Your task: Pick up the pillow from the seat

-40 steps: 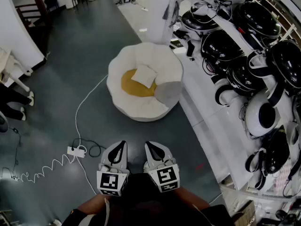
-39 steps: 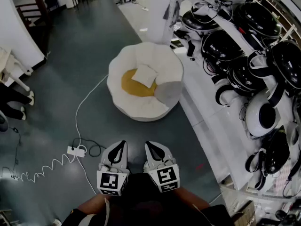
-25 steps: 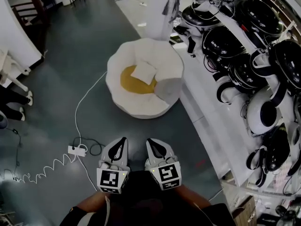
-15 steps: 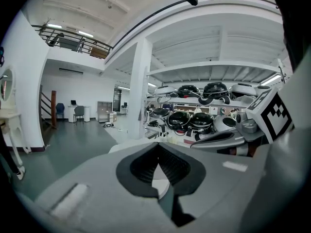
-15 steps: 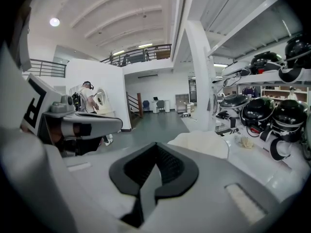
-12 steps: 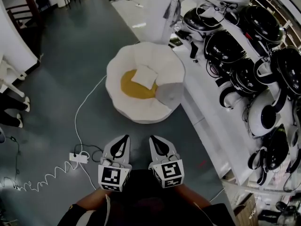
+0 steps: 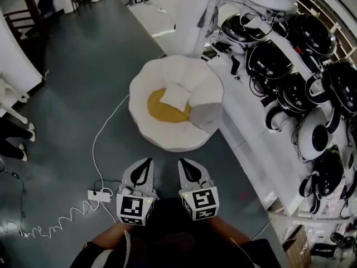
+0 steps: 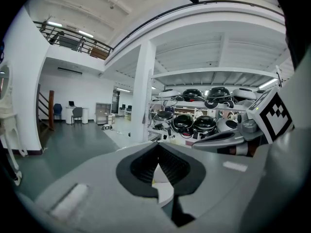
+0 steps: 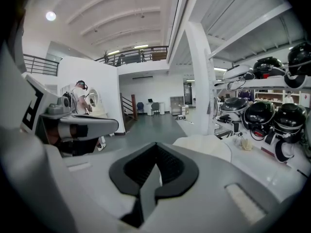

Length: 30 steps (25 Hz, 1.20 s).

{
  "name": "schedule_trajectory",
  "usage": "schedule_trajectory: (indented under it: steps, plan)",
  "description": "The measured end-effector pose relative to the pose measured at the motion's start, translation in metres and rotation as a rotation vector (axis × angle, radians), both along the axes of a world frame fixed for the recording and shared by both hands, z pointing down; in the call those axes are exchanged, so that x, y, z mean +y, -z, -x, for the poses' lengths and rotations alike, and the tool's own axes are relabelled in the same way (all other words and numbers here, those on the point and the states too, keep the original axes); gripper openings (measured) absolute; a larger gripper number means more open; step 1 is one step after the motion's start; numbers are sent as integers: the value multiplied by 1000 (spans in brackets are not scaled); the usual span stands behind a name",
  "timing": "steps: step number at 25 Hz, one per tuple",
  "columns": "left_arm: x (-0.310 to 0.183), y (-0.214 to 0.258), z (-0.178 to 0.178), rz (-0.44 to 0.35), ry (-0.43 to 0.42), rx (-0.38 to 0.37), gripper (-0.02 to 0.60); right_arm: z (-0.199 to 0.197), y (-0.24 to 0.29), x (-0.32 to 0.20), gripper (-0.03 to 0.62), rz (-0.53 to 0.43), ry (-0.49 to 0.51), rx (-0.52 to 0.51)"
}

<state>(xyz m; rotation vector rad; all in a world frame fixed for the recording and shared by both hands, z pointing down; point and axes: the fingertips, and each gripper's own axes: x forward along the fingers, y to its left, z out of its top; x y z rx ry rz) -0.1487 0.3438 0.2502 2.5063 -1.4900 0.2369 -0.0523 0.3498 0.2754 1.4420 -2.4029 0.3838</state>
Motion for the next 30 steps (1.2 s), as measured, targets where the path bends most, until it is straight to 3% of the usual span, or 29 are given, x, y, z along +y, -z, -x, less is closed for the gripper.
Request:
schedule_trajectory:
  steps: [7, 19, 30]
  plan:
    - [-7, -2, 43, -1, 4, 19, 2, 43, 2, -8, 2, -9, -2, 19]
    - [-20, -10, 87, 14, 76, 24, 2, 82, -3, -31, 2, -9, 51, 36]
    - [-84, -14, 82, 29, 90, -4, 2, 79, -14, -96, 2, 17, 74, 12]
